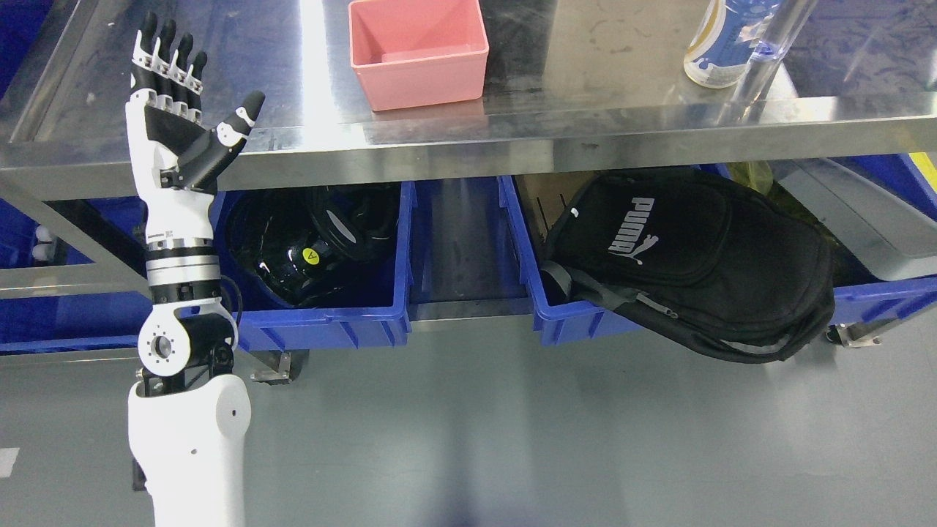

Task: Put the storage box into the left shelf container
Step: 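Raise the left hand and reach toward the pink box on the table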

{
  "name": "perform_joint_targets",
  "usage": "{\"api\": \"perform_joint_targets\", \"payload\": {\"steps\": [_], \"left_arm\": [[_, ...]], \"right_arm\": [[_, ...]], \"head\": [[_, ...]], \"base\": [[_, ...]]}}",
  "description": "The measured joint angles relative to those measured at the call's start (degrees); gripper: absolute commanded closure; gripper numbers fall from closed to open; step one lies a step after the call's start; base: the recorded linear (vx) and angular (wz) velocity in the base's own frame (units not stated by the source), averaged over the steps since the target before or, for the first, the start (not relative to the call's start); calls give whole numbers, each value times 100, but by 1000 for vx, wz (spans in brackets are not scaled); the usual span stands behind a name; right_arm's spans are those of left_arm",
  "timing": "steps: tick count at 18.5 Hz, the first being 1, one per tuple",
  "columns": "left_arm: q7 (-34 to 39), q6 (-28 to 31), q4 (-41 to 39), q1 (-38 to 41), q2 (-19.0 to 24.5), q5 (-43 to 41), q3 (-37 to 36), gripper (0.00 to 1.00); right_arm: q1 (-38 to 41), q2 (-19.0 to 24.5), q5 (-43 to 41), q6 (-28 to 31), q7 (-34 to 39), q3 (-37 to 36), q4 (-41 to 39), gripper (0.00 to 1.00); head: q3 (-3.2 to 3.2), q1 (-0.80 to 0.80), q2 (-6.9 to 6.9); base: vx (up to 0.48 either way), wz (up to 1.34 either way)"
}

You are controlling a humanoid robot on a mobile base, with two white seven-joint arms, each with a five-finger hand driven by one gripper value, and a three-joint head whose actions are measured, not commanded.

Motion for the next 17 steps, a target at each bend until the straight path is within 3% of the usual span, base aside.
{"api": "perform_joint_targets", "payload": {"steps": [5,7,11,17], "left_arm": [[-345,-143,-4,-114,6,-9,17,0],[-750,78,-4,-233,119,-30,27,0],[-1854,681,14,-657,580,-91,69,0],[-3134,814,202,-1375,1521,-423,-374,0]], "right_arm": [[0,0,0,-1,0,0,0,0],[0,0,0,-2,0,0,0,0],[0,0,0,-3,0,0,0,0],[0,0,0,-4,2,0,0,0]], "head": [[0,0,0],[0,0,0],[0,0,0],[0,0,-1]], "base": [[0,0],[0,0],[0,0],[0,0]]}}
